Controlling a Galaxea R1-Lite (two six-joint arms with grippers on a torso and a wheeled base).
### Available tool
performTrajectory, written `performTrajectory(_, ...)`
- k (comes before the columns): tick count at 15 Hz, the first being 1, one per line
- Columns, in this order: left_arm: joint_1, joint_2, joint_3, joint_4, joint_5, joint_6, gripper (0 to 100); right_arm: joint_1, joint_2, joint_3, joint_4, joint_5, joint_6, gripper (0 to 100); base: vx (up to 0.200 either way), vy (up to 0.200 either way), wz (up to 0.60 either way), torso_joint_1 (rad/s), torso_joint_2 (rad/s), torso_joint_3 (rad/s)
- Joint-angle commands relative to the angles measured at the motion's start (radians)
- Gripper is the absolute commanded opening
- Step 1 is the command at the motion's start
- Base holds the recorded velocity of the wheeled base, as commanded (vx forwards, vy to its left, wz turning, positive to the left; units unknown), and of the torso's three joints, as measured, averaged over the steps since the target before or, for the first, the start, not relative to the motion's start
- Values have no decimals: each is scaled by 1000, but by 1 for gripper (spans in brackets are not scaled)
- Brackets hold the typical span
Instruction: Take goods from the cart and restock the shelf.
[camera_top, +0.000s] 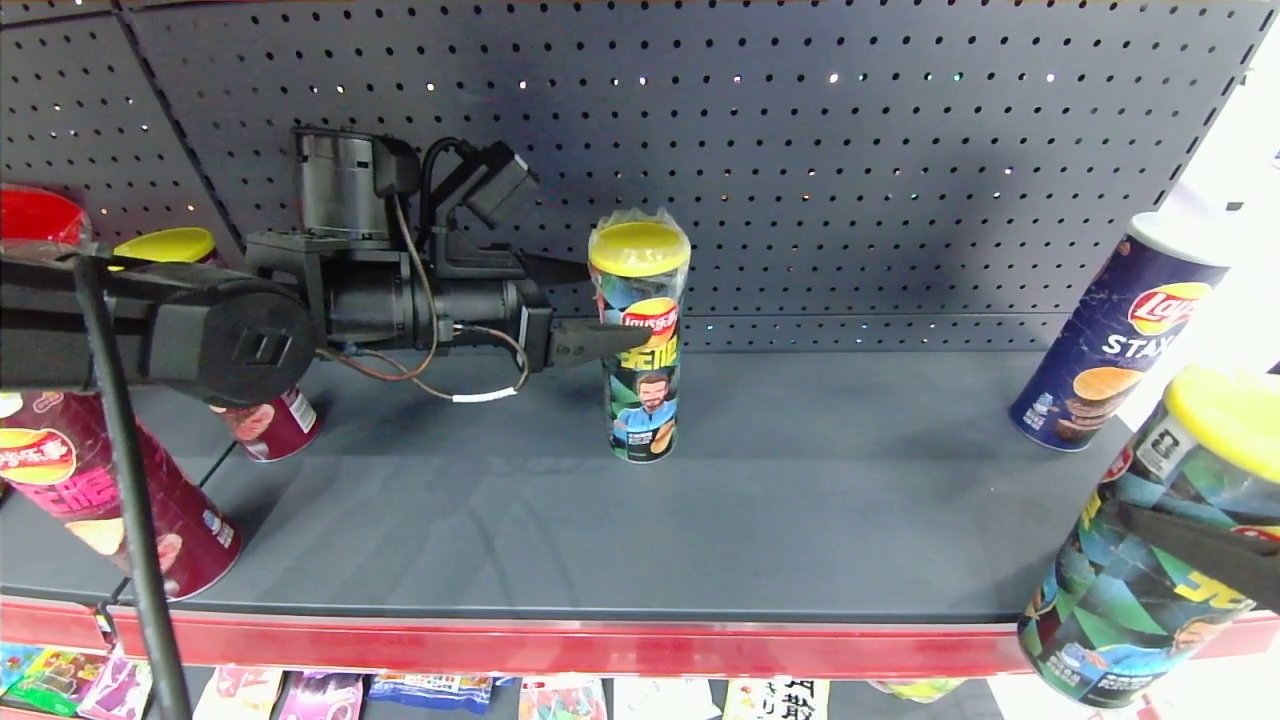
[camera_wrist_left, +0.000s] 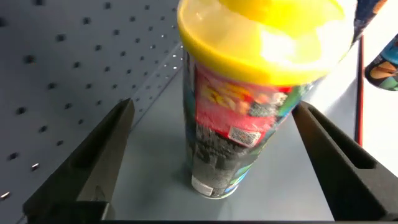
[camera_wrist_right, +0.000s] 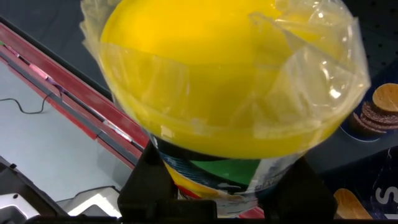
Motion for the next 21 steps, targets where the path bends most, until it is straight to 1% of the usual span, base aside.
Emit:
performTrajectory(1, -16, -4, -2, -1, 3, -1, 100, -1, 5, 1, 1, 1, 0, 0, 0, 0, 0, 0, 0, 0)
performTrajectory(4, -44, -4, -14, 1, 22, -2, 100, -1, 9, 1, -1, 1, 0, 0, 0, 0, 0, 0, 0, 0)
performTrajectory(6, -48, -4, -13, 1, 29, -2, 100, -1, 8, 1, 1, 0, 0, 0, 0, 0, 0, 0, 0, 0)
performTrajectory(8, -62, -4, -16, 1, 76, -6, 100, -7, 6, 1, -1, 1, 0, 0, 0, 0, 0, 0, 0, 0)
performTrajectory(11, -78, -1, -16, 1, 111, -7, 100, -19, 6, 3, -1, 1, 0, 0, 0, 0, 0, 0, 0, 0)
performTrajectory(12, -88, 0, -16, 1, 144, -10, 100, -19, 5, 3, -1, 1, 0, 0, 0, 0, 0, 0, 0, 0)
performTrajectory(15, -93, 6, -16, 1, 165, -15, 100, -19, 6, 0, -1, 1, 0, 0, 0, 0, 0, 0, 0, 0)
performTrajectory(16, -102, 11, -18, 1, 197, -18, 100, -19, 6, 1, -1, 1, 0, 0, 0, 0, 0, 0, 0, 0)
performTrajectory(18, -114, 11, -21, 1, 223, -36, 100, -19, 5, 1, -1, 1, 0, 0, 0, 0, 0, 0, 0, 0)
performTrajectory(19, -116, 12, -22, 1, 259, -52, 100, -19, 5, 1, -1, 1, 0, 0, 0, 0, 0, 0, 0, 0)
performTrajectory(20, -124, 15, -22, -1, 279, -62, 100, -19, 5, 1, -1, 1, 0, 0, 0, 0, 0, 0, 0, 0)
performTrajectory(21, -130, 15, -22, -1, 283, -65, 100, -19, 5, 1, -1, 1, 0, 0, 0, 0, 0, 0, 0, 0)
